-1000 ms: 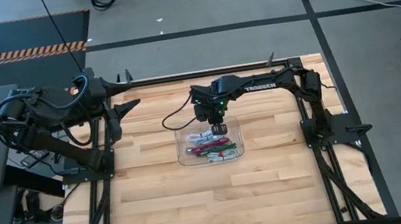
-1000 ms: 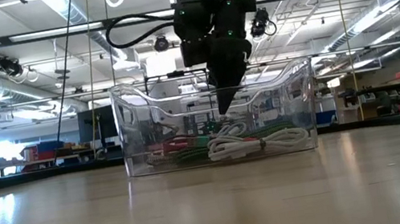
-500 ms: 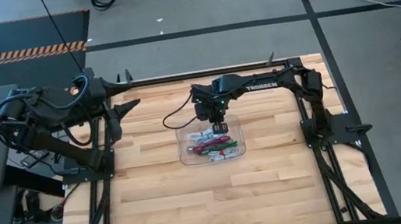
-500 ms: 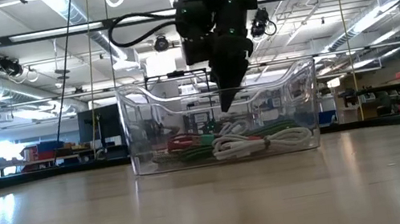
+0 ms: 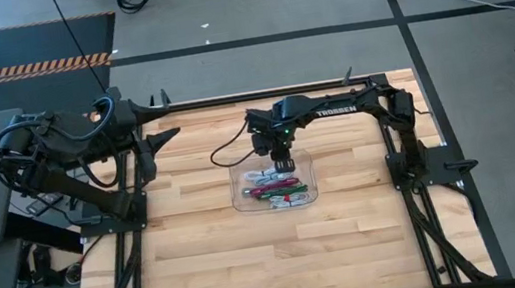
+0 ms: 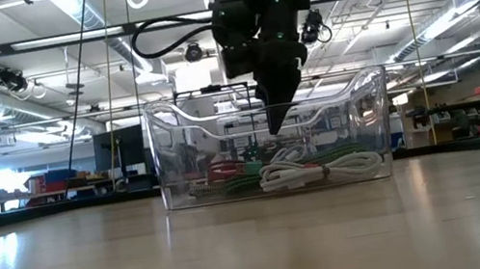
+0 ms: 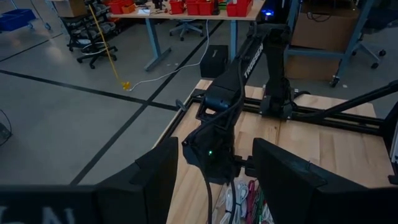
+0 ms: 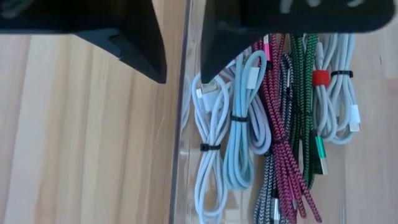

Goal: Pick and place USB-C Cables
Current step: Return to home position

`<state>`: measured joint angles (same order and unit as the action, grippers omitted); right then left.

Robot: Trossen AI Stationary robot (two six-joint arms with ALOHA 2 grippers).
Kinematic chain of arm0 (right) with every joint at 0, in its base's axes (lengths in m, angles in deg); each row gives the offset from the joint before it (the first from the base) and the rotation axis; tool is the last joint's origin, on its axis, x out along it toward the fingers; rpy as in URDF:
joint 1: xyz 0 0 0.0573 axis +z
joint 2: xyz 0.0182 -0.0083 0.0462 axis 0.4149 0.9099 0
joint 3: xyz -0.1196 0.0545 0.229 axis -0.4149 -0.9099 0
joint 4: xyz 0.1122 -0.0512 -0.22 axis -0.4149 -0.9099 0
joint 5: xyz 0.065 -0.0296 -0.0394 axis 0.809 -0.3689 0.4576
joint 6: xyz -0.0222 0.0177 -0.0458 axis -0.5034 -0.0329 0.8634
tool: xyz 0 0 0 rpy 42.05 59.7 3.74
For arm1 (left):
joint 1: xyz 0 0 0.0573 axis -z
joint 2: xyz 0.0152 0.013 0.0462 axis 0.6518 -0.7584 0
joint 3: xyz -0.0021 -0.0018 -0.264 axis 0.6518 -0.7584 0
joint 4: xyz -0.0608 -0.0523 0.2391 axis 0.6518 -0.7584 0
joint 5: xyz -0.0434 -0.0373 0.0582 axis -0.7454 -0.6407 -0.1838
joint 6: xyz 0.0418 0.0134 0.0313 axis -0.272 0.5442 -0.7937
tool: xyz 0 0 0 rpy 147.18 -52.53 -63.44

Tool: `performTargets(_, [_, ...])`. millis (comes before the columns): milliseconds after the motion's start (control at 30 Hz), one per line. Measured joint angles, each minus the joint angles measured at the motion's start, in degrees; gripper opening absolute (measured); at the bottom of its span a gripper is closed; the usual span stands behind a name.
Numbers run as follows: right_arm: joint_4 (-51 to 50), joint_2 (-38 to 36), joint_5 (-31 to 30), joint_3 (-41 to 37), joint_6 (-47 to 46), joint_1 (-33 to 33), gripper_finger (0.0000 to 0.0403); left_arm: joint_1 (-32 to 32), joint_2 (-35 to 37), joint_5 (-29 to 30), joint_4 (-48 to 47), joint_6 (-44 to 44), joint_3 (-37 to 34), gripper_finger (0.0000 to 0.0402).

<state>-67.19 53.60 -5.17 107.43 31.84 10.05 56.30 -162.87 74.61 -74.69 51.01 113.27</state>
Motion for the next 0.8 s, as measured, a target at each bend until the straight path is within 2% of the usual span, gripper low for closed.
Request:
performTargets(200, [-0.38, -0.01, 0.0, 1.62, -0.08, 0.0, 0.0132, 0.0, 0.0, 0.0, 0.0, 0.29, 0.0, 0.0213])
performTargets(467, [-0.37, -0.09, -0.86, 7.93, 1.71, -0.18, 0.0132, 0.0, 0.0, 0.0, 0.02, 0.39, 0.0, 0.0213])
performTargets(567, [-0.23, -0.09, -2.69, 10.23, 1.99, -0.39, 0.0113, 0.0, 0.0, 0.0, 0.02, 0.39, 0.0, 0.0213])
performTargets(733, [-1.54, 0.08, -2.93, 10.49, 1.61, -1.38, 0.0017, 0.0, 0.0, 0.02, 0.02, 0.39, 0.0, 0.0213])
performTargets(800, [-1.46, 0.37, -2.96, 10.49, 1.61, -1.73, 0.001, 0.0, 0.0, 0.0, 0.02, 0.39, 0.0, 0.0213])
